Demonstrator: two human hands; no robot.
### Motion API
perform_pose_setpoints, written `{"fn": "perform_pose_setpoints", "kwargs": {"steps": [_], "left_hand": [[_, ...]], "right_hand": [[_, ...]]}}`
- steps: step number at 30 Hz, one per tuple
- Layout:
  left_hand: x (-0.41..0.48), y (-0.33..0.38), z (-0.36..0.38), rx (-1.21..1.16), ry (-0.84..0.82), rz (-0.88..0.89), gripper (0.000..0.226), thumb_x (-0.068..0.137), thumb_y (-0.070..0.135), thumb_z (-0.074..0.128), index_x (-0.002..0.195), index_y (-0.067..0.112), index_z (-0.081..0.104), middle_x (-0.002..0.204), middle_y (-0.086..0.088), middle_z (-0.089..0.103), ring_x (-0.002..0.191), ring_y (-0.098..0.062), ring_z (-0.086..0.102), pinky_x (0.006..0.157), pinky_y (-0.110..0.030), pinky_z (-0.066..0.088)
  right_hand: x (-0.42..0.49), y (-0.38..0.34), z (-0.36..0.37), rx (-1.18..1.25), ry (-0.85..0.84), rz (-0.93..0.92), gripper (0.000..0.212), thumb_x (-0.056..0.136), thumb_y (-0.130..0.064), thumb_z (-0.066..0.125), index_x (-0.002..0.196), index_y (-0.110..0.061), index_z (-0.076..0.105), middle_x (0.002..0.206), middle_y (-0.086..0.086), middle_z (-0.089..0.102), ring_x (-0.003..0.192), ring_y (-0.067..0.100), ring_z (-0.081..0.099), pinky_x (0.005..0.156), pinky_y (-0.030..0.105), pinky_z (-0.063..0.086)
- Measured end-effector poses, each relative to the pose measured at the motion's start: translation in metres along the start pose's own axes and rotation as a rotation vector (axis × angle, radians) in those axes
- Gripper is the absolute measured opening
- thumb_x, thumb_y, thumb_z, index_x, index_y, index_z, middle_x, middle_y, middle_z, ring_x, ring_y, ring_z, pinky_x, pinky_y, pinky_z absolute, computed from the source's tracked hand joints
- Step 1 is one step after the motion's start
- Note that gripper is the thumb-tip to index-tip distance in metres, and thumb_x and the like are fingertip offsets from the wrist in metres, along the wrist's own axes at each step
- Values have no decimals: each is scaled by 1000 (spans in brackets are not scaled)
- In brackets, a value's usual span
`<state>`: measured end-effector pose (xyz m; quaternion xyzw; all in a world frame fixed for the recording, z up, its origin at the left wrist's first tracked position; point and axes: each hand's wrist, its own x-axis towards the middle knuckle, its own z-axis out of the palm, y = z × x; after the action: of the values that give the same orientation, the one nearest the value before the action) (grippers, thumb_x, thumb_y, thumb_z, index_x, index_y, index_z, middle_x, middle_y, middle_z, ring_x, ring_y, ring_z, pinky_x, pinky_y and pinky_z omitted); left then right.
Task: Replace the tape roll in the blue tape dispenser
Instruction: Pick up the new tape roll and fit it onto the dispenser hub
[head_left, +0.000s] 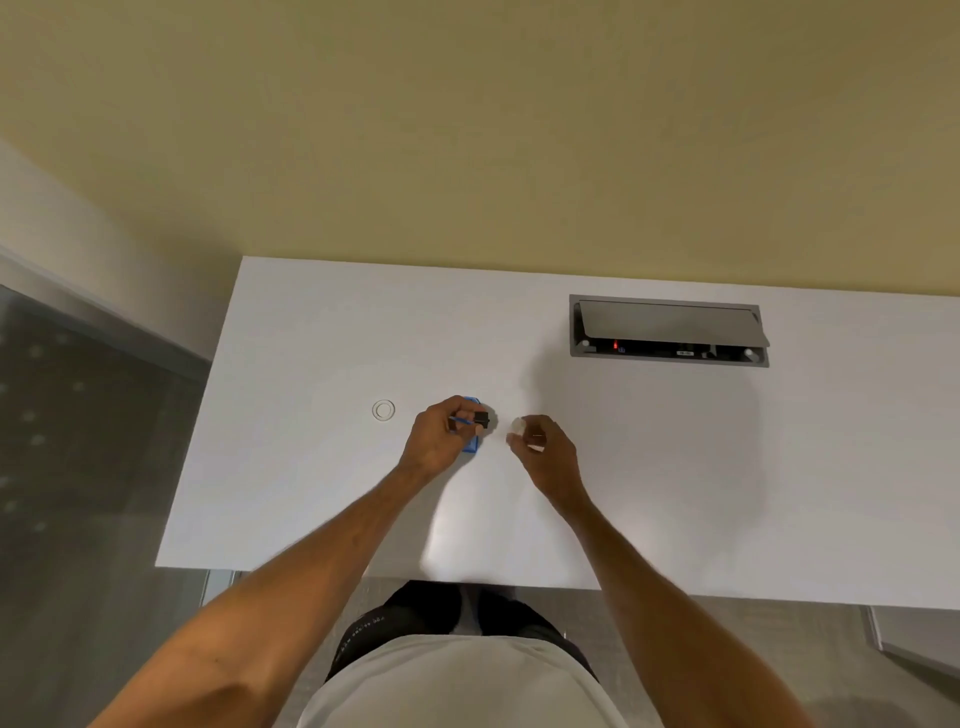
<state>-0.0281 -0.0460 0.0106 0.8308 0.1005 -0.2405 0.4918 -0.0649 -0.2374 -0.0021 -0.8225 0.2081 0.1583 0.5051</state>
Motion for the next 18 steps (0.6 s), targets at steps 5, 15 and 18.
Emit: {"fn": "perform_pose_setpoints", "kwargs": {"steps": [5, 15, 18], "left_hand": [[-7, 4, -6, 6, 5, 61, 27, 98, 1, 70, 122, 12, 76, 119, -5, 79, 114, -28, 74, 104, -39, 59], [-19, 0, -15, 40, 9, 149, 31, 98, 2, 67, 123, 18, 73, 110, 3, 75, 109, -23, 73, 100, -40, 60], [-19, 0, -17, 55, 17, 176, 28, 97, 1, 66, 118, 17, 74, 109, 3, 77, 110, -24, 73, 103, -43, 61]], "right_hand": [[-10, -11, 0, 125, -76, -27, 29, 89, -15, 84, 112, -9, 67, 114, 6, 76, 107, 25, 75, 99, 41, 63], [-15, -23, 13, 75, -139, -133, 45, 91, -1, 79, 133, -2, 61, 132, 16, 68, 122, 33, 70, 106, 52, 60], [-15, -25, 15, 66, -168, -147, 43, 91, -3, 80, 129, -8, 61, 127, 10, 72, 119, 30, 71, 106, 51, 60]]}}
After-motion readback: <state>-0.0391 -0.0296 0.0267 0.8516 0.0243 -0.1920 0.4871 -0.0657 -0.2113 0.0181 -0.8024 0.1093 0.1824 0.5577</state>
